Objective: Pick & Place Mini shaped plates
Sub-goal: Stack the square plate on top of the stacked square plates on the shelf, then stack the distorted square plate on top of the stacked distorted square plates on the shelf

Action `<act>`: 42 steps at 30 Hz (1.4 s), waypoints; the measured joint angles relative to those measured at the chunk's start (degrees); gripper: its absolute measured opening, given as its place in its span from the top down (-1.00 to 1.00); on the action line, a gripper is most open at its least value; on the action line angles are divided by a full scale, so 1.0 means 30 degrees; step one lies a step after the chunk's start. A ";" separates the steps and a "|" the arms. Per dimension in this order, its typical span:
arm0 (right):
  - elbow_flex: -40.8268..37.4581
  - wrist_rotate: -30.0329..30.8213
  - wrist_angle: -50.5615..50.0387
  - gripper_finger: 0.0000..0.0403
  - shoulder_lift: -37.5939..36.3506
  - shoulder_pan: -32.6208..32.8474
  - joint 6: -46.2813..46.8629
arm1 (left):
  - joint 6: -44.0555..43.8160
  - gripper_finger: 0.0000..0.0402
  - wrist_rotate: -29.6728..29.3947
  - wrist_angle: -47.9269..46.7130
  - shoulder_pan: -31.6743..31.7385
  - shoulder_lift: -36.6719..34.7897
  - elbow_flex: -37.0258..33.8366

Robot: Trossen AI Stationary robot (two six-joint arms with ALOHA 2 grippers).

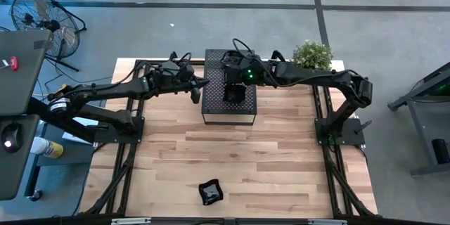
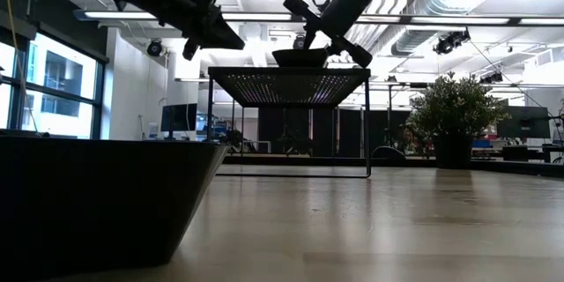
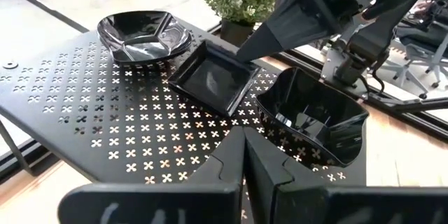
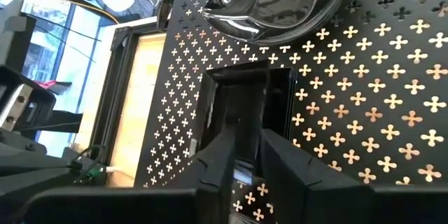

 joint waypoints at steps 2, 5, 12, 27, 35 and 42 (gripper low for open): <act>0.0000 -0.0145 0.0032 0.59 -0.0006 0.0000 -0.0143 | 0.0000 1.00 0.0000 -0.0003 0.0000 0.0000 0.0006; 0.0000 -0.0750 0.0245 0.49 -0.0094 -0.0052 -0.1173 | 0.0000 1.00 0.0007 -0.0232 0.0000 0.0000 0.0000; 0.0000 -0.1945 -0.0345 0.58 -0.1908 -0.0534 -0.5705 | -0.0008 1.00 0.0189 -0.0679 0.0000 0.0000 0.0000; -0.8613 -0.5168 0.5450 0.99 -1.0259 0.0066 -1.3667 | -0.0031 1.00 -0.0008 -0.3666 -0.3514 0.0135 0.0303; -1.2659 -0.5099 0.6668 0.99 -1.4947 0.0051 -1.3674 | -0.3284 1.00 -0.3467 -0.8755 -0.8216 0.1070 0.2731; -1.4742 -0.5693 0.6659 0.97 -1.7678 0.0051 -1.3681 | -0.6869 1.00 -0.3774 -1.1863 -1.1683 0.3483 0.5085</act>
